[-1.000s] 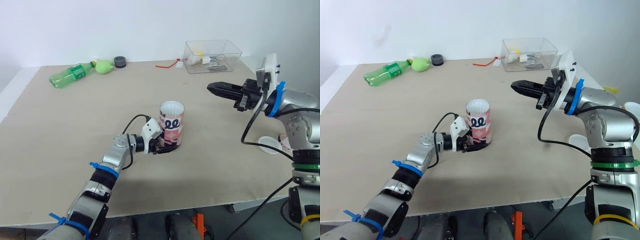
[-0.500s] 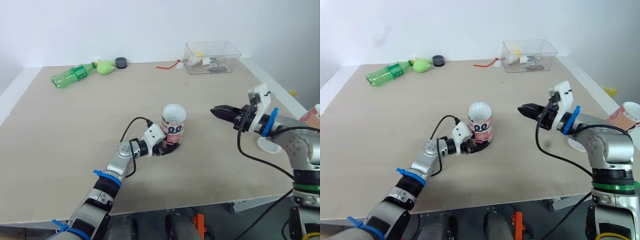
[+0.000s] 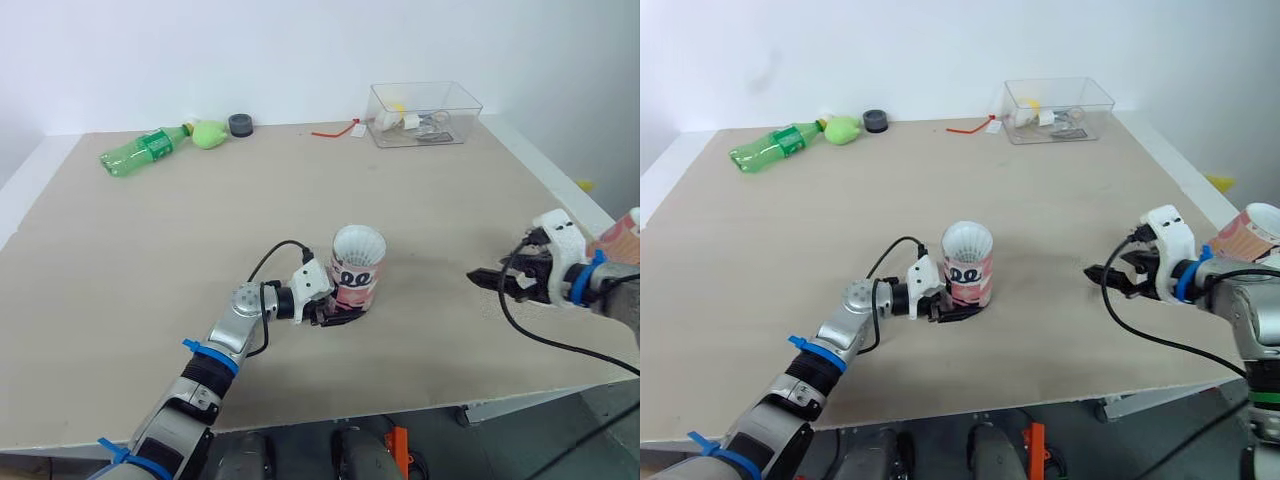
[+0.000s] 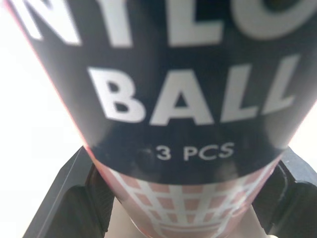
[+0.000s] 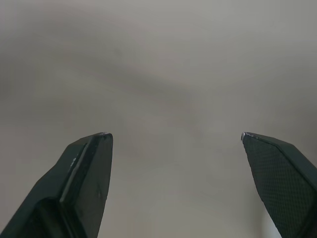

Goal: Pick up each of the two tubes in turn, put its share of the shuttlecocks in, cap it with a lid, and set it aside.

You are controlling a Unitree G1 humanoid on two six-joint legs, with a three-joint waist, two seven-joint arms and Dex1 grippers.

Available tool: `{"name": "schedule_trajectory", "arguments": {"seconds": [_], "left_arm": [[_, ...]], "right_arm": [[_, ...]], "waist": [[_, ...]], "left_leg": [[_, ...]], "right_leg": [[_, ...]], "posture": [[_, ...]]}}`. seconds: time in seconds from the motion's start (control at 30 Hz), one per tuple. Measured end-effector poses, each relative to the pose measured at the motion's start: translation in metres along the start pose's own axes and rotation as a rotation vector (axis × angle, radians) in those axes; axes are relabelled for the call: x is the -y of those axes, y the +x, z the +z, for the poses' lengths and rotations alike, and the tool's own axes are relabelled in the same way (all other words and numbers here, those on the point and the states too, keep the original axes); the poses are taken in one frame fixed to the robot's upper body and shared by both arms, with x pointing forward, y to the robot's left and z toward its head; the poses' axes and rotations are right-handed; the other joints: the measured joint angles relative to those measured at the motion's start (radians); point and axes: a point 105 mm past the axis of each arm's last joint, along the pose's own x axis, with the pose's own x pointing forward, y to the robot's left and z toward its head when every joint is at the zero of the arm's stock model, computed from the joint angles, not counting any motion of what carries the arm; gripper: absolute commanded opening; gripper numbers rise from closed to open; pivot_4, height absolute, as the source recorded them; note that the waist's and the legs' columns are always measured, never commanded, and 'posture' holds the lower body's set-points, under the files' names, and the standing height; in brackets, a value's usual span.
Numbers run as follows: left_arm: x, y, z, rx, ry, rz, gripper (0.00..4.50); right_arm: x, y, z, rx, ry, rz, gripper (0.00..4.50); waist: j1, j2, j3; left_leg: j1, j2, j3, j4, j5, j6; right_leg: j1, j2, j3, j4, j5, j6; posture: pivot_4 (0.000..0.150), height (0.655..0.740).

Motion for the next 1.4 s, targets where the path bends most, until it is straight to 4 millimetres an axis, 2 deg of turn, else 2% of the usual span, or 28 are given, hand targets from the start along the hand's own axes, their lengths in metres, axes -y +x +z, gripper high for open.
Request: {"name": "schedule_trajectory", "arguments": {"seconds": [0.13,0.3,0.5,0.63,0.87,1.03,1.13,1.23,1.27,1.3,1.37,1.4], "left_arm": [[0.004,0.001,0.0,-0.011,0.019,-0.051,3.01],[0.005,0.003,0.002,-0.017,0.034,-0.068,3.01],[0.005,0.004,0.002,-0.017,0.035,-0.07,3.01],[0.005,0.004,0.002,-0.017,0.028,-0.066,3.01],[0.006,0.004,0.002,-0.011,0.015,-0.051,3.01],[0.007,0.004,0.002,-0.012,0.007,-0.049,3.01],[0.007,0.004,0.002,-0.01,0.006,-0.049,3.01],[0.007,0.004,0.002,-0.01,0.003,-0.049,3.01],[0.008,0.004,0.002,-0.01,0.002,-0.049,3.01],[0.008,0.004,0.002,-0.01,0.001,-0.049,3.01],[0.008,0.005,0.002,-0.009,0.0,-0.049,3.01],[0.008,0.005,0.002,-0.009,0.0,-0.049,3.01]], "right_arm": [[0.015,-0.007,-0.017,-0.116,-0.119,0.028,4.45],[0.026,-0.005,-0.038,-0.274,-0.26,0.125,4.45],[0.041,-0.009,-0.027,-0.341,-0.378,0.159,4.45],[0.042,-0.003,-0.018,-0.324,-0.361,0.187,4.45],[0.047,-0.005,-0.039,-0.442,-0.355,0.223,4.45],[0.047,-0.006,-0.041,-0.484,-0.369,0.25,4.45],[0.047,-0.005,-0.042,-0.498,-0.388,0.258,3.62],[0.047,-0.002,-0.039,-0.494,-0.408,0.264,2.19],[0.047,-0.002,-0.038,-0.495,-0.42,0.267,1.57],[0.047,-0.002,-0.037,-0.495,-0.425,0.269,1.24],[0.046,-0.001,-0.039,-0.506,-0.442,0.277,0.28],[0.047,-0.002,-0.039,-0.512,-0.453,0.278,0.05]], "waist": [[-0.001,0.0,0.0],[-0.003,0.0,0.0],[-0.002,0.0,0.0],[-0.002,0.0,0.0],[-0.001,0.0,0.0],[-0.002,0.001,0.0],[-0.002,0.001,0.0],[-0.002,0.001,0.0],[-0.002,0.001,0.0],[-0.002,0.001,0.0],[-0.002,0.001,0.0],[-0.002,0.001,0.0]], "left_leg": [[0.001,0.001,0.0,0.0,0.0,0.0],[0.001,0.001,0.001,0.0,0.0,0.0],[0.0,0.001,0.001,0.0,0.0,0.0],[0.0,0.001,0.001,0.0,0.0,0.0],[0.0,0.0,0.001,0.0,0.0,0.0],[0.001,0.0,0.002,0.0,0.0,0.0],[0.001,0.0,0.002,0.0,0.0,0.0],[0.001,0.0,0.002,0.0,0.0,0.0],[0.001,0.0,0.002,0.0,0.0,0.0],[0.001,0.0,0.002,0.0,0.0,0.0],[0.001,0.0,0.002,0.0,0.0,0.0],[0.001,0.0,0.002,0.0,0.0,0.0]], "right_leg": [[0.0,0.001,0.0,0.0,0.0,0.0],[0.0,0.002,0.001,0.0,0.0,0.0],[-0.001,0.002,0.002,0.0,0.0,0.0],[-0.001,0.001,0.002,0.0,0.0,-0.001],[-0.001,0.0,0.002,0.0,0.001,-0.002],[-0.001,0.0,0.002,0.0,0.001,-0.002],[-0.001,0.0,0.002,0.0,-0.001,-0.005],[-0.001,0.0,0.002,0.0,0.0,-0.005],[-0.001,0.0,0.002,0.0,0.0,-0.004],[-0.001,0.0,0.002,0.0,0.001,-0.004],[-0.001,0.0,0.002,0.0,0.001,-0.004],[-0.001,0.0,0.002,0.0,0.001,-0.005]], "posture": [[0.15,0.74],[0.15,0.74],[0.15,0.74],[0.15,0.74],[0.15,0.74],[0.15,0.74],[0.15,0.74],[0.15,0.74],[0.15,0.74],[0.15,0.74],[0.15,0.74],[0.15,0.74]]}}
